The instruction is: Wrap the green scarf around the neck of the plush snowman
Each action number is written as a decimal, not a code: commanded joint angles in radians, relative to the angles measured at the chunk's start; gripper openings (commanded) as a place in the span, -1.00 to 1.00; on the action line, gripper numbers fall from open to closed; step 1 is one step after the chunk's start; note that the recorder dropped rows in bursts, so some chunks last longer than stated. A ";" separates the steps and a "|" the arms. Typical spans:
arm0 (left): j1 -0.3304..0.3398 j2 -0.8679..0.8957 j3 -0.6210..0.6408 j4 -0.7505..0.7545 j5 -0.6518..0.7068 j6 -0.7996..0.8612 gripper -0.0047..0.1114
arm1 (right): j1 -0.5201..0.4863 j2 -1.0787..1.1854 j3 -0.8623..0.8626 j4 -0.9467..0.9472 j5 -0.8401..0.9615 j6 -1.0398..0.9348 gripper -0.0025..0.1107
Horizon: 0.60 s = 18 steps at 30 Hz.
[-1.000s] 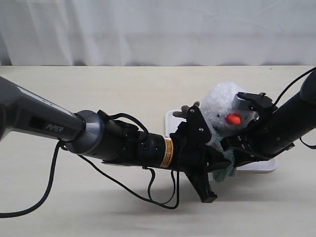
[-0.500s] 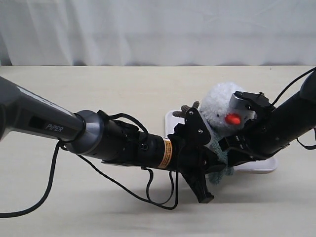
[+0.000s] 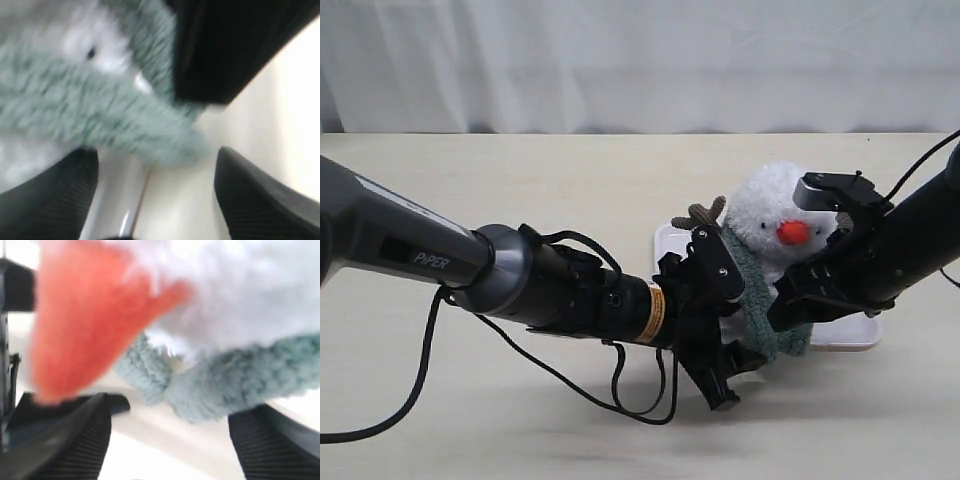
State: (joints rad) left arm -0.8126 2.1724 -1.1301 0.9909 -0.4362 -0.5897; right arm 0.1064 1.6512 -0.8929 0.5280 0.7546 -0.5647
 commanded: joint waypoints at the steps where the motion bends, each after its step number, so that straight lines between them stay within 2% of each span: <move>1: -0.001 0.002 0.000 0.008 0.103 -0.009 0.22 | 0.002 -0.044 -0.001 -0.062 0.011 0.038 0.17; 5: -0.003 -0.005 0.000 0.051 0.094 -0.021 0.22 | 0.002 -0.048 -0.001 -0.132 0.028 0.096 0.17; 9: -0.003 -0.030 0.000 0.051 0.143 -0.047 0.22 | 0.002 -0.055 -0.003 -0.231 0.028 0.193 0.17; 12: -0.003 -0.067 0.007 0.046 0.189 -0.047 0.22 | 0.002 -0.082 -0.014 -0.231 0.028 0.195 0.17; 18: -0.003 -0.143 0.071 0.046 0.191 -0.047 0.22 | 0.002 -0.158 -0.022 -0.229 0.026 0.195 0.17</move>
State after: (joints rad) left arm -0.8126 2.0662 -1.0888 1.0409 -0.2506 -0.6262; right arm 0.1064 1.5293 -0.9095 0.3063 0.7790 -0.3731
